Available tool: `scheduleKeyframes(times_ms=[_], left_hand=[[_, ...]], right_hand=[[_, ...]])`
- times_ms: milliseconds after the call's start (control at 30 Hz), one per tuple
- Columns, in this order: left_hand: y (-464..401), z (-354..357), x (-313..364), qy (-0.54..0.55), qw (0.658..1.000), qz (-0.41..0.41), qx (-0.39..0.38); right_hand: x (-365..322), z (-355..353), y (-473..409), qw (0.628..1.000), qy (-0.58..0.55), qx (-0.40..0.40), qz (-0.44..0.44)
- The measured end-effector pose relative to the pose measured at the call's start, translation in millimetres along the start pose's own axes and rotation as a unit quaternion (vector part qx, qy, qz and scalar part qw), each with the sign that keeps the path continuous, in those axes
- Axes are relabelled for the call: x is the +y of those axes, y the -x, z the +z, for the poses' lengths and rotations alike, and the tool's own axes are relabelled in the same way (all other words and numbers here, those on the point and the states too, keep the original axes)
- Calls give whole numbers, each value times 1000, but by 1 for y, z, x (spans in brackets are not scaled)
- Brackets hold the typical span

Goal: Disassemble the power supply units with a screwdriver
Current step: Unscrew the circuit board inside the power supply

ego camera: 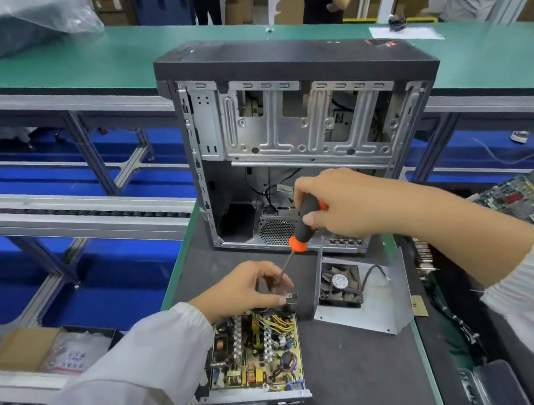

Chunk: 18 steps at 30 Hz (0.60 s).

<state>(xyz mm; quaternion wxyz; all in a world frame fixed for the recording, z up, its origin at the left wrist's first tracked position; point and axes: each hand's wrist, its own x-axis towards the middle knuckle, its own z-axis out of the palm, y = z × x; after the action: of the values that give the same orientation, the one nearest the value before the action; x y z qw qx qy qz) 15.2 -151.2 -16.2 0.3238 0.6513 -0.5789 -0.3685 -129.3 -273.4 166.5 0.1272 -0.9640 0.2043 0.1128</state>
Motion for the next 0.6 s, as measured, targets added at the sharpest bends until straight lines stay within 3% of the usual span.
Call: scheduleKeyframes(times_ms=[100, 267, 367, 467, 600], left_hand=[[-3, 12, -1, -194, 975, 64, 87], [-22, 40, 8, -459, 870, 173, -35], [-30, 66, 13, -587, 796, 131, -70], [-30, 87, 15, -657, 746, 64, -89], [-27, 100, 18, -671, 738, 2, -77]], right_hand=[[5, -1, 6, 999, 19, -43, 7], [14, 24, 15, 994, 46, -94, 9], [21, 39, 19, 993, 44, -104, 15], [27, 51, 22, 993, 34, -113, 17], [33, 62, 25, 993, 18, -112, 6]])
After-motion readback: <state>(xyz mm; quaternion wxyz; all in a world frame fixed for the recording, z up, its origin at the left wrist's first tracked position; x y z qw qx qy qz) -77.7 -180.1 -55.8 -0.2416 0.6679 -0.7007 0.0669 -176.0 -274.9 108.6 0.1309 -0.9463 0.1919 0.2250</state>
